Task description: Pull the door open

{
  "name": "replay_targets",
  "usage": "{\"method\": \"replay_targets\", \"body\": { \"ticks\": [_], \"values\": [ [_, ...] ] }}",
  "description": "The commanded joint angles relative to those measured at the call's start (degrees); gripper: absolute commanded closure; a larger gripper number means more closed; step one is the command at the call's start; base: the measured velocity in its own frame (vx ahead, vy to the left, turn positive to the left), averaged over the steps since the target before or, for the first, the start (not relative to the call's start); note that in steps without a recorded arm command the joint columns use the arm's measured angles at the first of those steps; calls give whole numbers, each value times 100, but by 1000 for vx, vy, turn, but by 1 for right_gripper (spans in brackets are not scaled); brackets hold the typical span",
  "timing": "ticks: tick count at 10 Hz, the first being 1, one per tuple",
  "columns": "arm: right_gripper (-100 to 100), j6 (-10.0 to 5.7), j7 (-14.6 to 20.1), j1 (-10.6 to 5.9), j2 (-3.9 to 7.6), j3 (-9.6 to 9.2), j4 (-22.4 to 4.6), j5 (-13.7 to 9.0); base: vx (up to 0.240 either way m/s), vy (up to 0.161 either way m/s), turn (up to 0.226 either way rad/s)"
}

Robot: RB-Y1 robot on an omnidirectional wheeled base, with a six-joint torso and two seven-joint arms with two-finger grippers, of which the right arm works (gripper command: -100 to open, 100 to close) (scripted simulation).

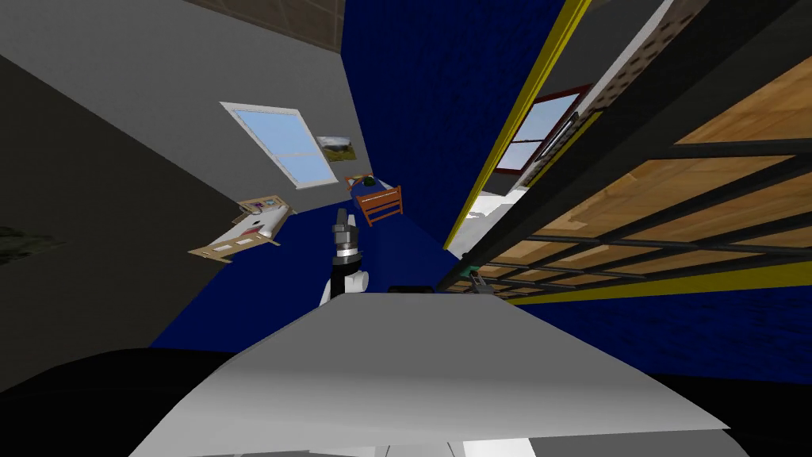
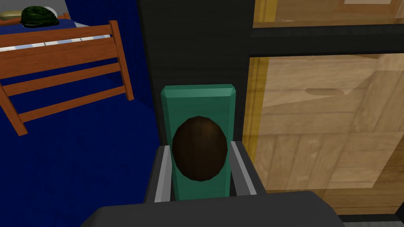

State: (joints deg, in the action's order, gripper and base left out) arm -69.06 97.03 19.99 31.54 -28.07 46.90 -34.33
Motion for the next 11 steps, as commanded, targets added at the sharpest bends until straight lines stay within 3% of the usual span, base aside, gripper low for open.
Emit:
{"method": "replay_targets", "body": {
  "ticks": [1, 4, 5, 7, 8, 11],
  "values": [
    [100, 0, 0, 0, 0, 0, 0, 0, -89, -11, 24],
    [100, -148, 106, -18, 40, -88, -145, 48, -183, -34, 129],
    [-100, -178, 85, 52, 30, -40, -130, -5, -191, 20, -123],
    [-100, -239, 78, 133, 23, -11, -136, -50, -180, 124, -145],
    [-100, -223, 89, 87, 19, -24, -170, -31, -84, 67, -37],
    [-100, -71, 43, -68, -54, 76, -186, -73, 198, -7, 60]
  ]
}}
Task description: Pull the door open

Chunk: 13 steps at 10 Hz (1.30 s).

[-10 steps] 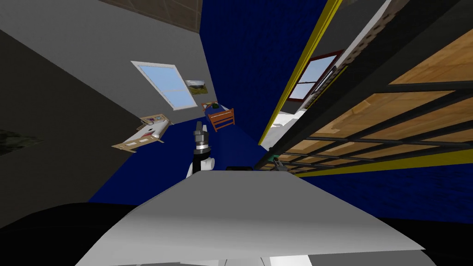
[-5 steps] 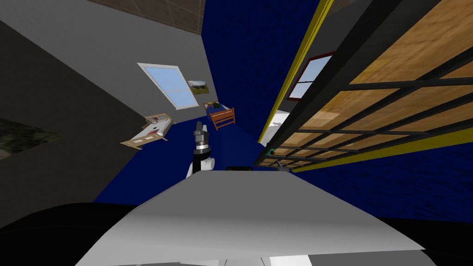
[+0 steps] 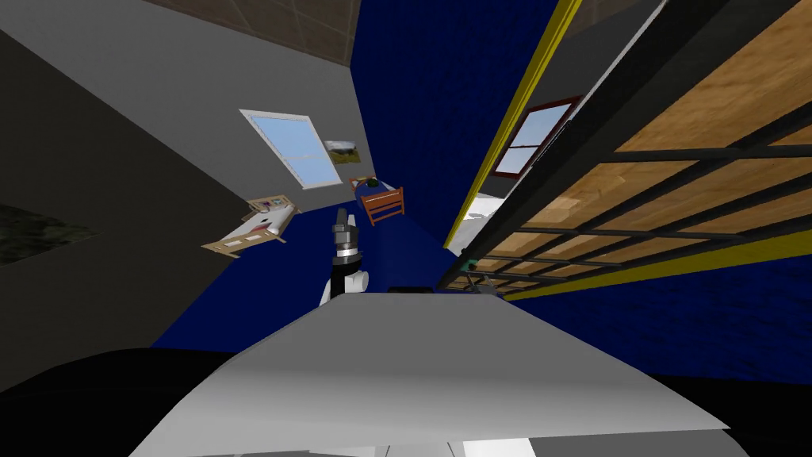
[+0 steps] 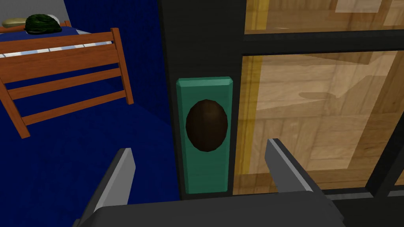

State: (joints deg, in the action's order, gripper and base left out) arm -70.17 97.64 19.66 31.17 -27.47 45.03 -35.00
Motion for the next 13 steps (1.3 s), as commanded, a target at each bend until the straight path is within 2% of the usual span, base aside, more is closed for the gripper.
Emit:
{"method": "replay_targets", "body": {
  "ticks": [1, 2, 3, 4, 9, 13],
  "values": [
    [-100, 98, -36, -94, -43, 52, -3, -21, 232, -45, 61],
    [-100, 137, -47, -132, -60, 76, -5, -30, 241, -48, 57],
    [-100, 102, -37, -96, -42, 60, 9, -25, 103, -19, -2],
    [100, 102, -37, -96, -42, 60, 9, -25, -15, 7, 4],
    [100, 102, -37, -96, -42, 60, 9, -25, -18, 0, 1],
    [100, -101, 80, -50, 49, -102, -110, 56, -151, -41, 97]
  ]
}}
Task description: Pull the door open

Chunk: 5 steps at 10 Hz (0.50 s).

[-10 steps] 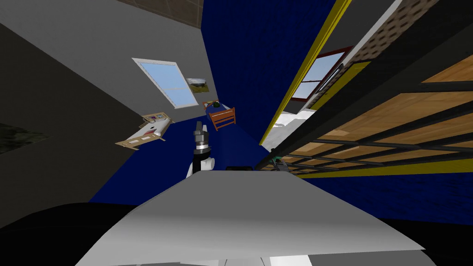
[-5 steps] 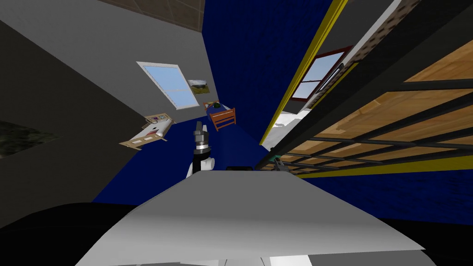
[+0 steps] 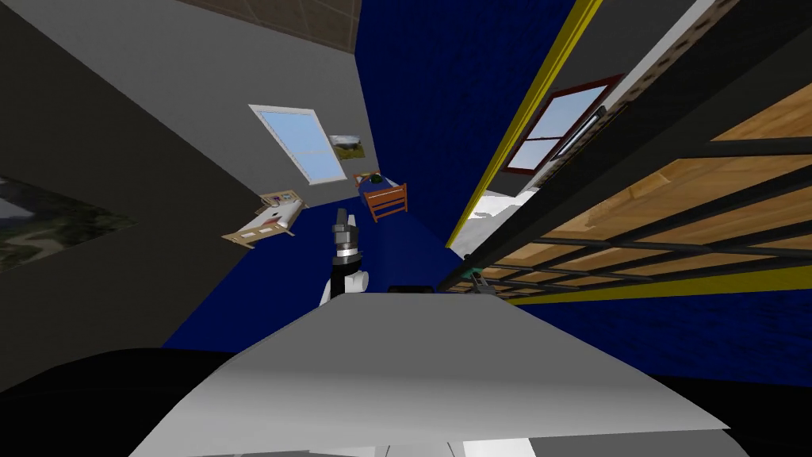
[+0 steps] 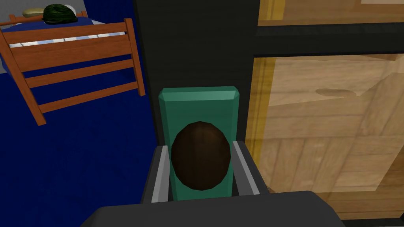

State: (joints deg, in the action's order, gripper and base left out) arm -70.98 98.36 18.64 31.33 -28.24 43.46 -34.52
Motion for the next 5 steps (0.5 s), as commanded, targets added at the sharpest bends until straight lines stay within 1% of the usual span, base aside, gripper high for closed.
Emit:
{"method": "replay_targets", "body": {
  "ticks": [1, 3, 5],
  "values": [
    [100, -85, 42, 67, 59, -73, 15, 32, -193, -35, 114],
    [100, -211, 109, 94, 108, -165, -48, 78, -191, -68, 127],
    [100, -310, 161, 114, 147, -237, -96, 114, -204, -31, 85]
  ]
}}
